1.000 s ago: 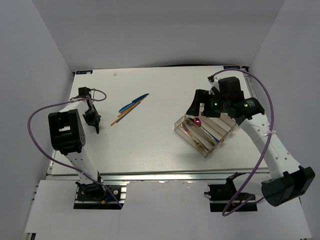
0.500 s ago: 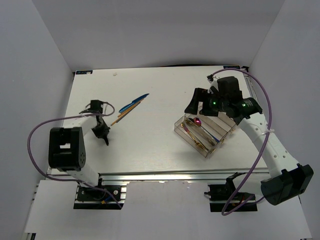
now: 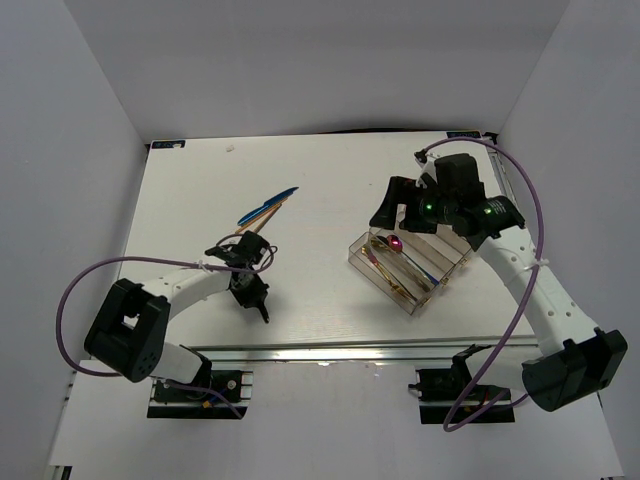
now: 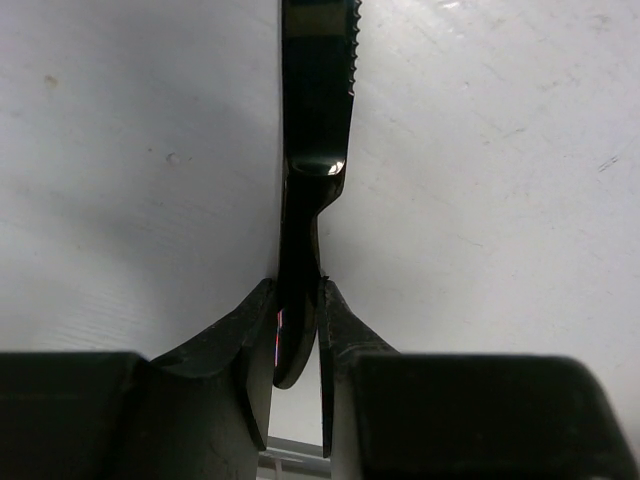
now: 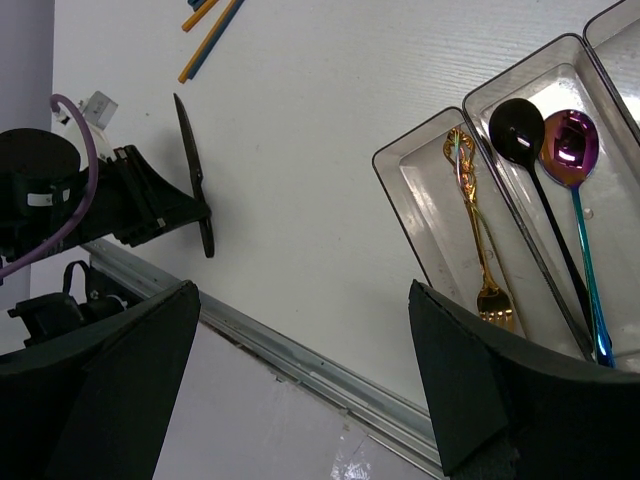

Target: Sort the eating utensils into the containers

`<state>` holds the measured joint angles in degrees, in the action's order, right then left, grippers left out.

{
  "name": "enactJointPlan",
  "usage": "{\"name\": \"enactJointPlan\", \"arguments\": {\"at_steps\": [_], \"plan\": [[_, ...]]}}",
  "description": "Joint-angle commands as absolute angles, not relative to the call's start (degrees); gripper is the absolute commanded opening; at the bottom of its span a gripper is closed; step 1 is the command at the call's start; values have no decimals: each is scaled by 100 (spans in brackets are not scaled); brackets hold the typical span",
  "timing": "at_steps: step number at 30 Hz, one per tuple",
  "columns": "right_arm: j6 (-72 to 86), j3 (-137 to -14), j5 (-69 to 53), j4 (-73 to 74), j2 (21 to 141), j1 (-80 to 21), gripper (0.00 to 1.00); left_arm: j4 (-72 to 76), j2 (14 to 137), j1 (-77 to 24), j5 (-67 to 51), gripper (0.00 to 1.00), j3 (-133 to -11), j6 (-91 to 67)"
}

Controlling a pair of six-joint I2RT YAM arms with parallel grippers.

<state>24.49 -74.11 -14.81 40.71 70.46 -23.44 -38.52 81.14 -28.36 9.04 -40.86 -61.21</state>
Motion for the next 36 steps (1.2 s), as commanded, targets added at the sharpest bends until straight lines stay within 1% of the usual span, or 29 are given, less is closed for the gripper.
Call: {"name": "enactJointPlan", "arguments": {"at_steps": [1, 3, 7, 11, 15, 21, 28, 32, 36], "plan": [[2478, -7295, -1573, 3894, 7066, -2373, 89, -4280, 8095, -3023, 1221, 0, -4086, -6609], [2487, -7242, -1634, 3859, 7084, -2373, 89, -4551, 8130, -3163, 1493, 0, -4332, -6662], [2479, -7049, -1775, 3727, 7119, -2373, 89, -4693, 8148, -3278, 1643, 0, -4535, -6732], [2592, -6540, -2196, 3271, 7119, -2391, 89, -4772, 8156, -3419, 1784, 0, -4684, -6759], [2803, -6118, -2355, 2796, 7110, -2487, 87, -4878, 8244, -3673, 1872, 0, -4913, -6829], [3041, -5977, -2785, 2304, 7321, -2610, 87, -4808, 8323, -3893, 1864, 0, -4992, -6961], [3401, -5933, -2821, 1978, 7444, -2646, 86, -4975, 8323, -4166, 1995, 0, -5369, -7022], [3849, -5644, -2997, 1356, 7576, -2654, 86, -4966, 8332, -4499, 2039, 0, -5598, -7101], [4288, -5441, -3225, 845, 7795, -2698, 85, -4878, 8341, -4719, 2021, 0, -5581, -7233]]}}
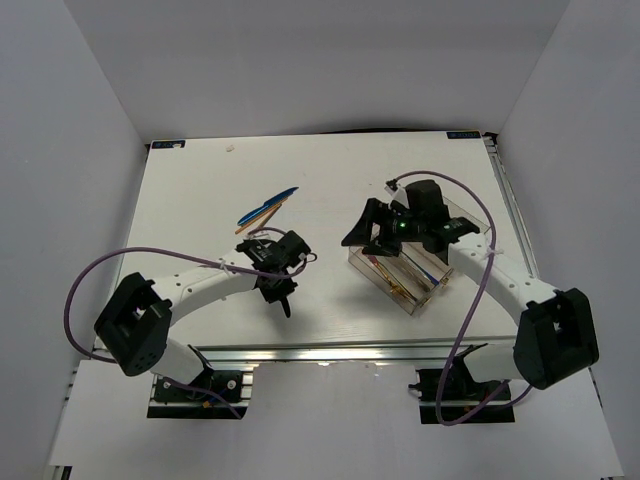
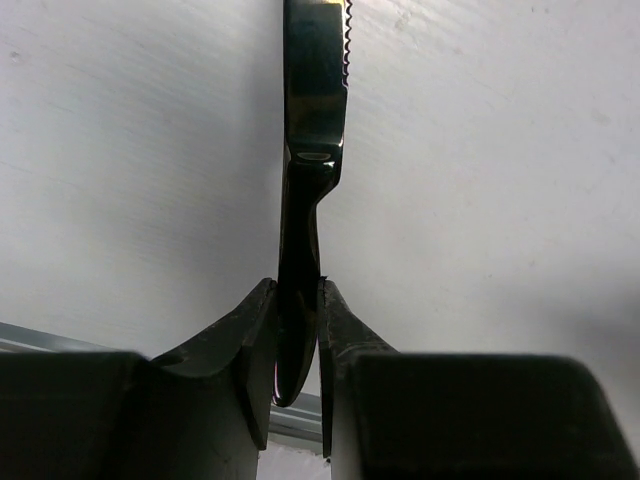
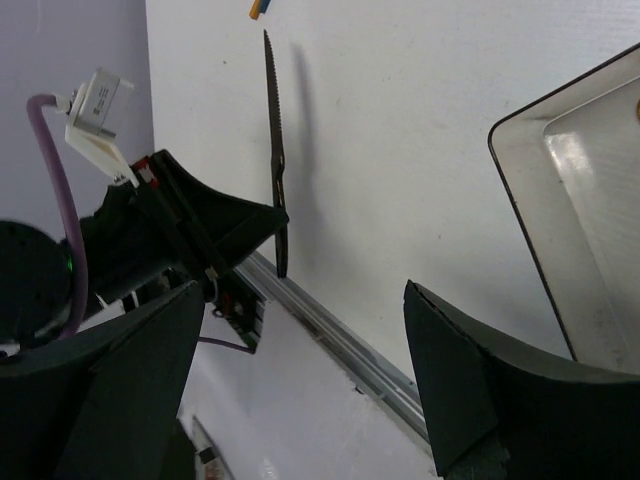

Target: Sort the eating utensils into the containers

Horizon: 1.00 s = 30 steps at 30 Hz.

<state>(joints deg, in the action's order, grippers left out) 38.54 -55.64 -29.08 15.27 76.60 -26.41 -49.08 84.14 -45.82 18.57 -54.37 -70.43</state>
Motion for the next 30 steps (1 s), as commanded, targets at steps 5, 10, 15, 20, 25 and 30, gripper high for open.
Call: {"name": "enactJointPlan", "arguments": {"at_steps": [5, 10, 15, 20, 25, 30], "plan": [[4772, -5274, -3235, 510, 8156, -2795, 83, -4834, 8332, -4957, 2065, 0, -5748, -7304], [4842, -5432, -3137, 476, 8516, -3111, 82, -4843, 8306, -5097, 2083, 0, -5994, -7348], [5097, -5484, -3199, 72, 8964, -3471, 83, -4851, 8314, -5247, 2083, 0, -6222, -7365], [5212, -5572, -3506, -499, 9333, -3708, 83, -4816, 8323, -5396, 2083, 0, -6389, -7374], [5115, -5844, -3823, -729, 9764, -3858, 83, -4773, 8306, -5493, 2048, 0, -6504, -7365], [5186, -6046, -4139, -958, 10063, -4034, 82, -4755, 8262, -5520, 2057, 0, -6548, -7356]]}}
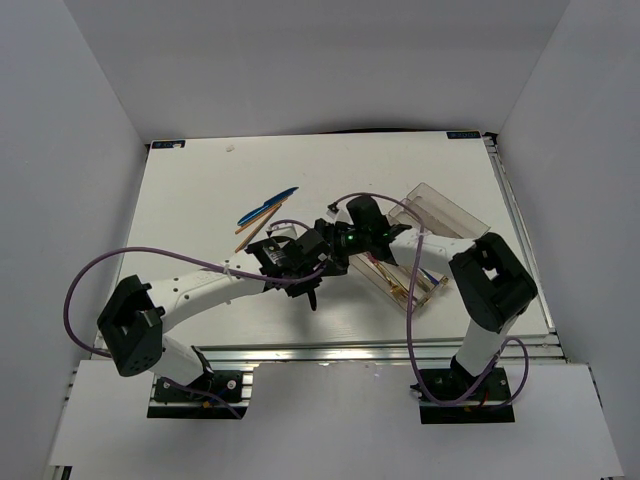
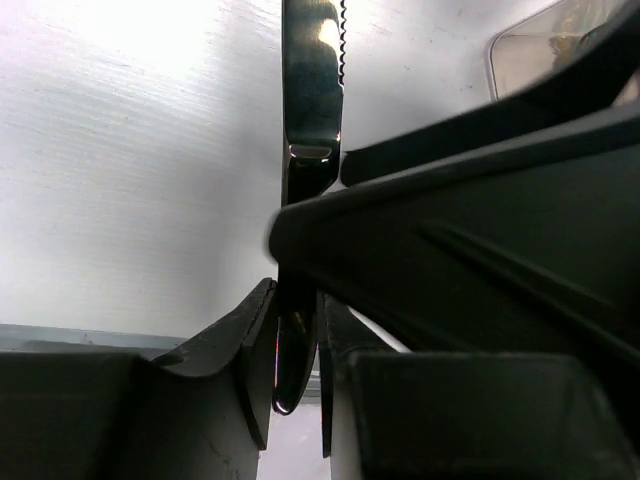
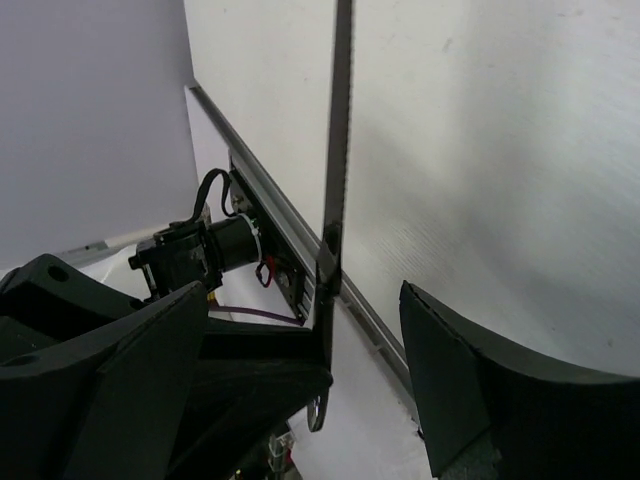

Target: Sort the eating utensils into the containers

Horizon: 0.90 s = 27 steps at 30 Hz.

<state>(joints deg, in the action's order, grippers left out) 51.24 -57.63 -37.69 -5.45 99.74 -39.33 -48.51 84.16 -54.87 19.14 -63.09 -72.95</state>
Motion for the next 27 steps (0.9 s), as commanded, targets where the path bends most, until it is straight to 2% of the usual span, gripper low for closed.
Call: {"name": "enactJointPlan", "arguments": {"at_steps": [1, 3, 4, 5, 9, 12, 16, 17, 19, 20, 24, 27], "plan": [[5177, -6082, -4140, -923, 10098, -4069, 80, -4764, 8262, -5528, 2074, 0, -6565, -7339], [5185, -6100, -4183, -958, 10186, -4122, 70, -4781, 8227, -5528, 2109, 0, -6618, -7330], [5203, -6074, -4201, -1010, 10195, -4131, 61, -4781, 8227, -5520, 2135, 0, -6644, -7313], [5290, -6038, -4227, -1072, 10187, -4131, 47, -4807, 8227, -5520, 2144, 0, -6679, -7295], [5309, -5959, -4306, -1213, 10134, -4131, 24, -4790, 8235, -5528, 2180, 0, -6803, -7251], [5230, -5976, -4394, -1318, 10134, -4131, 0, -4834, 8235, -5520, 2215, 0, -6925, -7172], [4949, -6081, -4298, -1213, 9994, -3956, 0, -4992, 8235, -5520, 2268, 0, -7101, -7049], [4818, -6143, -4150, -804, 9889, -3877, 0, -4992, 8218, -5520, 2207, 13, -7128, -6979], [4247, -6466, -3965, -336, 9783, -3527, 0, -5184, 8226, -5520, 2206, 93, -7259, -6812], [4019, -6634, -3781, 327, 9739, -3403, 0, -5255, 8209, -5520, 2267, 98, -7425, -6751], [2414, -7758, -3490, 1913, 9835, -2726, 0, -5834, 7876, -5520, 2566, 98, -7681, -6566], [1436, -8900, -2720, 3353, 10063, -2286, 0, -6168, 7516, -5520, 2768, 98, -7769, -6373]]}}
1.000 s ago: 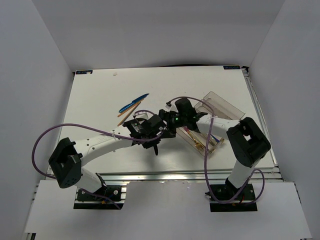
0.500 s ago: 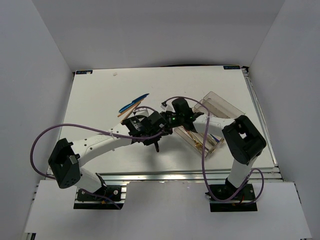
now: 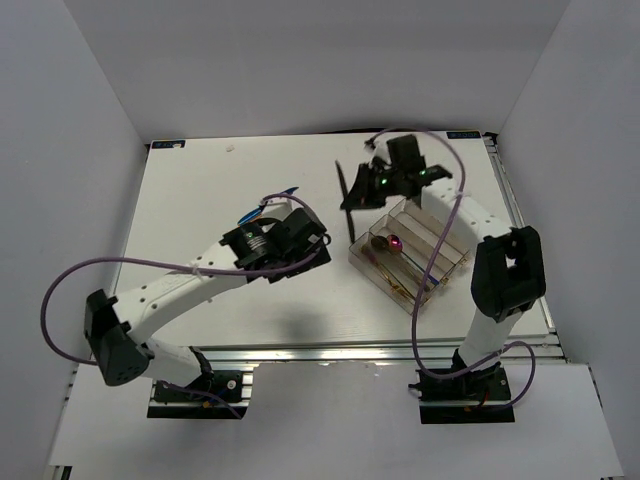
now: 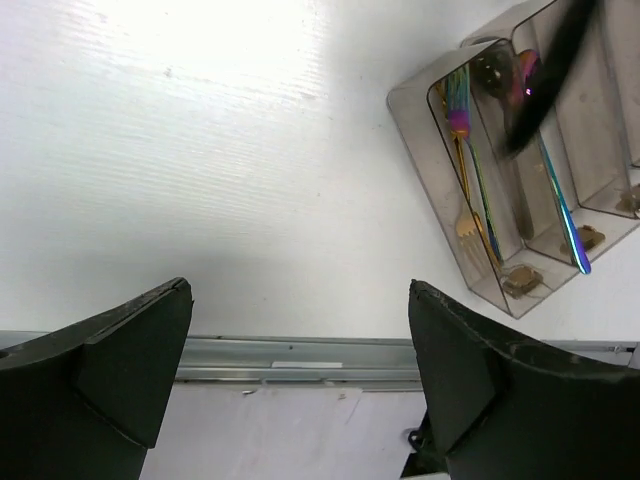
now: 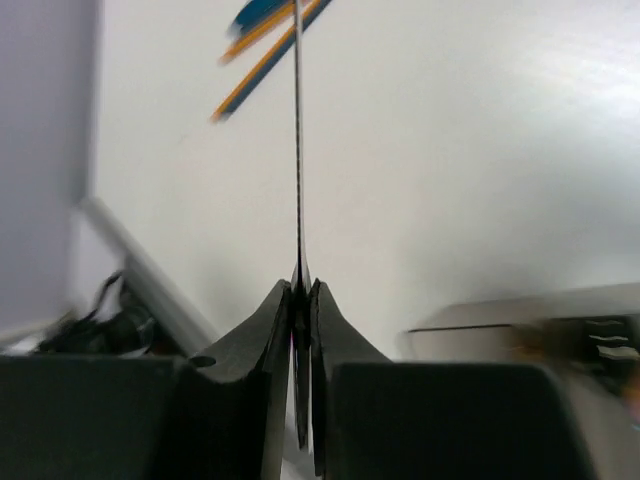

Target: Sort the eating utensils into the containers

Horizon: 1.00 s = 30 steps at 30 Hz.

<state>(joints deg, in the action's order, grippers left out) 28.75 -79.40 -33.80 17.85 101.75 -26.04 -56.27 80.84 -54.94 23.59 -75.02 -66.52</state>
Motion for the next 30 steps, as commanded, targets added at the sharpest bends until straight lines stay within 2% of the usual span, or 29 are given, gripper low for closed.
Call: {"name": "enactJointPlan", "arguments": {"at_steps": [1, 3, 4, 5, 10, 16, 26, 30], "plan": [[737, -9277, -1828, 3784, 10307, -2189, 0, -6213, 7428, -5520, 2760, 98, -7743, -6294], [187, -10359, -692, 4924, 10633, -2180, 0, -6354, 7252, -5520, 2690, 98, -7604, -6040], [-129, -10710, 524, 5253, 11035, -2188, 0, -6407, 7199, -5520, 2655, 98, -7524, -5986], [-271, -11062, 1006, 5517, 11196, -2188, 0, -6459, 7155, -5511, 2628, 98, -7436, -5959], [-1158, -10101, 2538, 4372, 10435, -2189, 0, -6276, 6742, -5484, 2269, 98, -6734, -5854], [-2829, -8151, 2287, 3025, 9485, -2127, 0, -6187, 7100, -5405, 2048, 98, -6819, -5450], [-3304, -7269, 1354, 2848, 9316, -1828, 0, -6065, 7462, -5353, 1960, 98, -6944, -4940], [-3428, -7014, 1380, 2690, 9229, -1767, 0, -5985, 7488, -5300, 1846, 98, -6821, -4852]]}}
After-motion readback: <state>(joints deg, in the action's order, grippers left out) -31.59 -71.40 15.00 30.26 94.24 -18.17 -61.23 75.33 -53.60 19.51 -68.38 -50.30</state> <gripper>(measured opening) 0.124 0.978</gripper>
